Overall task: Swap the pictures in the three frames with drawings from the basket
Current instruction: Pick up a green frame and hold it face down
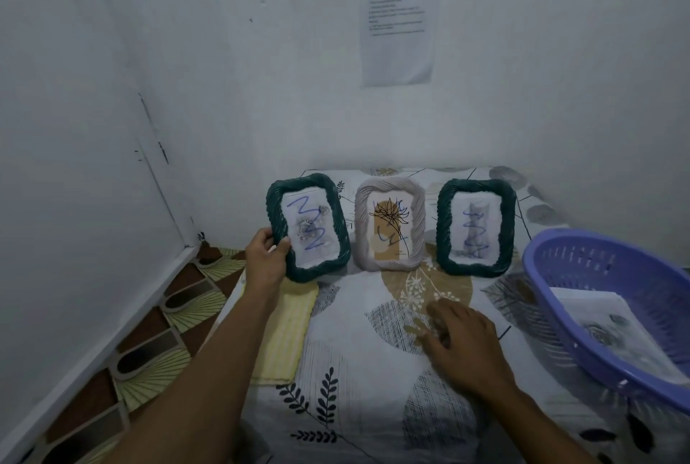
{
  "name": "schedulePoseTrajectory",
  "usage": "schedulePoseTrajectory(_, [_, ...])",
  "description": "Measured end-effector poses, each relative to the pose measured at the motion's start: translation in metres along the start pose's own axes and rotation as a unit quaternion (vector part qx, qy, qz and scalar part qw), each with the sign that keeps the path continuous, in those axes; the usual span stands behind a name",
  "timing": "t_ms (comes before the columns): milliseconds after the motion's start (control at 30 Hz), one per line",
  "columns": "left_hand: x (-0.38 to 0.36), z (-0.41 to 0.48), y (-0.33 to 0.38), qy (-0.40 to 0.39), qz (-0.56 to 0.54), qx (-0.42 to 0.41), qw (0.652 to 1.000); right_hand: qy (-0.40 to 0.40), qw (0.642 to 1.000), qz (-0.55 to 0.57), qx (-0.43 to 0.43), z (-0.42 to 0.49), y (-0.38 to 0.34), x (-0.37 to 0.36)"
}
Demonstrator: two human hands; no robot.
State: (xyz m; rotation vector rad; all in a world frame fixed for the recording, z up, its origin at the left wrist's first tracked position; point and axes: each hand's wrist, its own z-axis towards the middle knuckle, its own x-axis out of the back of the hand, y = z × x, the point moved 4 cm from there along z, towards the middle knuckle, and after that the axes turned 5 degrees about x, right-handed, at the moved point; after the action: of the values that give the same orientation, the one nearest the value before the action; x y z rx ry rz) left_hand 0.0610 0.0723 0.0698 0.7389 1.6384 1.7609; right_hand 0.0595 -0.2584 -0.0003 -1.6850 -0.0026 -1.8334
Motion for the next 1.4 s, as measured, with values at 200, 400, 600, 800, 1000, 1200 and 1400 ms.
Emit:
schedulePoseTrajectory(200, [-0.025, -0.046, 0.015, -0.065, 0.000, -0.028, 0.997, 0.068, 0.991, 0.105, 0.050, 0.011, -0.023, 0.045])
schedulePoseTrajectory(400, [-0.074, -0.106, 0.037, -0.132, 0.061, -0.129, 0.981, 0.190, 0.947, 0.249, 0.069, 0.030, -0.080, 0.101])
schedulePoseTrajectory(600, [-0.105, -0.149, 0.053, -0.126, 0.156, -0.257, 0.946, 0.257, 0.908, 0.330, 0.019, 0.033, -0.092, 0.129])
schedulePoseTrajectory(800, [-0.114, -0.166, 0.063, -0.164, 0.207, -0.310, 0.913, 0.273, 0.909, 0.315, -0.010, 0.029, -0.076, 0.142])
schedulePoseTrajectory(1000, [-0.093, -0.136, 0.084, -0.063, 0.229, -0.285, 0.929, 0.202, 0.848, 0.487, -0.052, 0.024, -0.040, 0.141])
schedulePoseTrajectory(1200, [-0.096, -0.122, 0.051, -0.239, 0.098, -0.008, 0.966, 0.172, 0.807, 0.561, -0.069, 0.015, -0.025, 0.118])
schedulePoseTrajectory(1400, [-0.091, -0.133, 0.039, -0.116, 0.053, -0.084, 0.988, 0.228, 0.807, 0.537, -0.094, 0.002, -0.023, 0.090])
